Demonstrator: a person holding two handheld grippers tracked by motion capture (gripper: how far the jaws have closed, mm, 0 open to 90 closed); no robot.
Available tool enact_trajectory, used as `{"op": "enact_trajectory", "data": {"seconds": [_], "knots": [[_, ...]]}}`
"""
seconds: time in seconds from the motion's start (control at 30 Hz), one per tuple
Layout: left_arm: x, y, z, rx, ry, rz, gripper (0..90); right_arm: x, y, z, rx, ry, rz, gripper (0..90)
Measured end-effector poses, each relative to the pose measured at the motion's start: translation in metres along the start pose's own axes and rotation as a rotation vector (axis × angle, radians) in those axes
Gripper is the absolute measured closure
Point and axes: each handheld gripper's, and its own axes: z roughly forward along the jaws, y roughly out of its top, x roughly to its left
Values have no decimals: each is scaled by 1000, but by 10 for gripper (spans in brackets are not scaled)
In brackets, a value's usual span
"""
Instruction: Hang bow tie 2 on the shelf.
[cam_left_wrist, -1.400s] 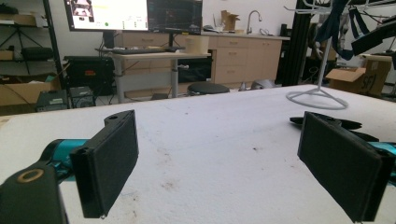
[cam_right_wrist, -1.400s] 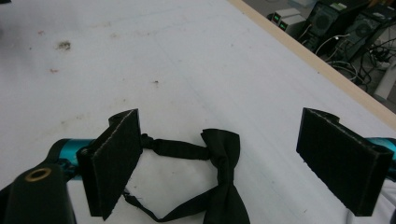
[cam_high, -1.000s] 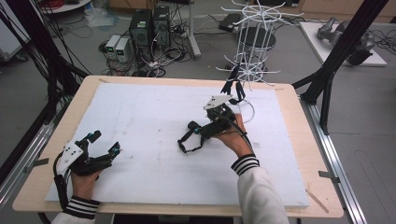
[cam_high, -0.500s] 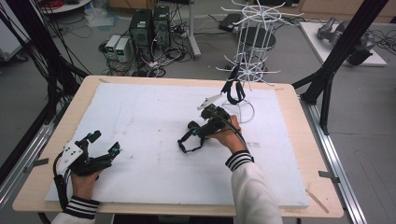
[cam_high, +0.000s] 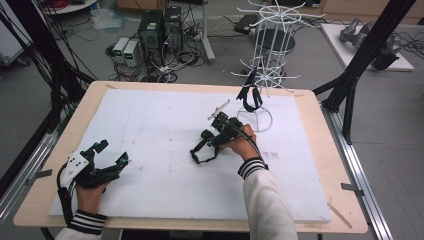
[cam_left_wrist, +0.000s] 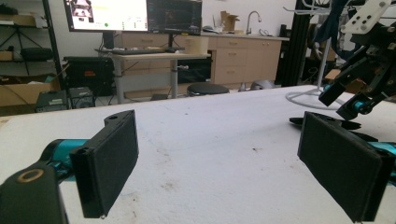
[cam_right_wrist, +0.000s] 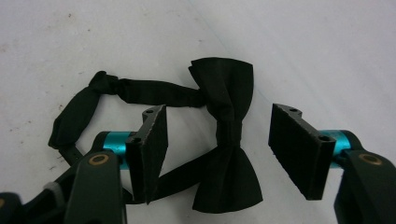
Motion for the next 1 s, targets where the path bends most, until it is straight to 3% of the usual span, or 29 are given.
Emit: {"op": "enact_trajectory", "data": {"seconds": [0.2, 0.23, 0.27, 0.43, 0.9, 1.0], "knots": [[0, 0, 0, 0, 0, 0, 128, -2, -1, 4, 41, -23, 14, 413], [0, 0, 0, 1, -1, 0, 128, -4, -1, 6, 24, -19, -22, 416], [0, 0, 0, 2, 0, 0, 128, -2, -1, 6, 42, -18, 13, 418], [0, 0, 0, 1, -1, -2, 128, -3, -1, 11, 59, -23, 5, 445], [0, 0, 0, 3, -1, -1, 128, -1, -1, 21, 120, -35, 4, 615], [0, 0, 0, 2, 0, -2, 128, -1, -1, 22, 132, -40, 11, 691]]}}
